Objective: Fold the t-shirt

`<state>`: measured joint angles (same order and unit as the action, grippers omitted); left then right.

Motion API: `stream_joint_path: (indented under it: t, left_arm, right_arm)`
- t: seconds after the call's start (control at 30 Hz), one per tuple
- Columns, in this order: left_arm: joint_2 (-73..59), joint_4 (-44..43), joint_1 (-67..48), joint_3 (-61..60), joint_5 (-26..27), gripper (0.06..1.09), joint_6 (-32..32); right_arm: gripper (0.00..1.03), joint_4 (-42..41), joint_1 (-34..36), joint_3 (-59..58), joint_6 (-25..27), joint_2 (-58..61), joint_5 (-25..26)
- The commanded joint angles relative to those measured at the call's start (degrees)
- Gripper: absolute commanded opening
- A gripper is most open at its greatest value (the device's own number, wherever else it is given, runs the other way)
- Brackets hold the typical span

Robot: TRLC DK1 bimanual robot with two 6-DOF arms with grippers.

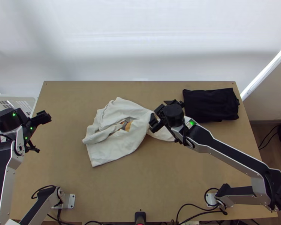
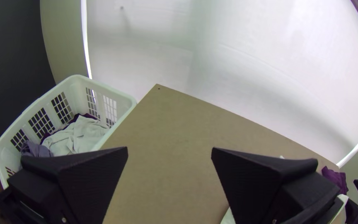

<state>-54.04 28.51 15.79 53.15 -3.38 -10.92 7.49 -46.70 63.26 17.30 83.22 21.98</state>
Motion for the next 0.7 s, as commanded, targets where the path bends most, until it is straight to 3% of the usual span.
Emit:
stream_joint_path:
  t: [0.0,0.07,0.23,0.67]
  left_arm:
    - [-0.28,-0.83,-0.32,0.82,0.65,1.04,-1.04]
    - [-0.28,-0.83,-0.41,0.73,0.65,1.04,-1.04]
    - [-0.36,-1.35,-1.2,0.64,0.65,1.04,-1.3]
    - [-0.36,-2.15,-1.29,-0.06,0.65,1.04,-2.09]
  right_arm:
    - [0.99,-1.6,-3.05,-3.85,8.01,-3.94,0.87]
    - [0.99,-4.15,-6.83,-8.25,15.48,-6.58,0.87]
    - [0.99,-7.93,-13.51,-17.56,26.91,-11.24,0.79]
    - [0.99,-13.37,-18.52,-20.81,36.05,-8.16,-1.5]
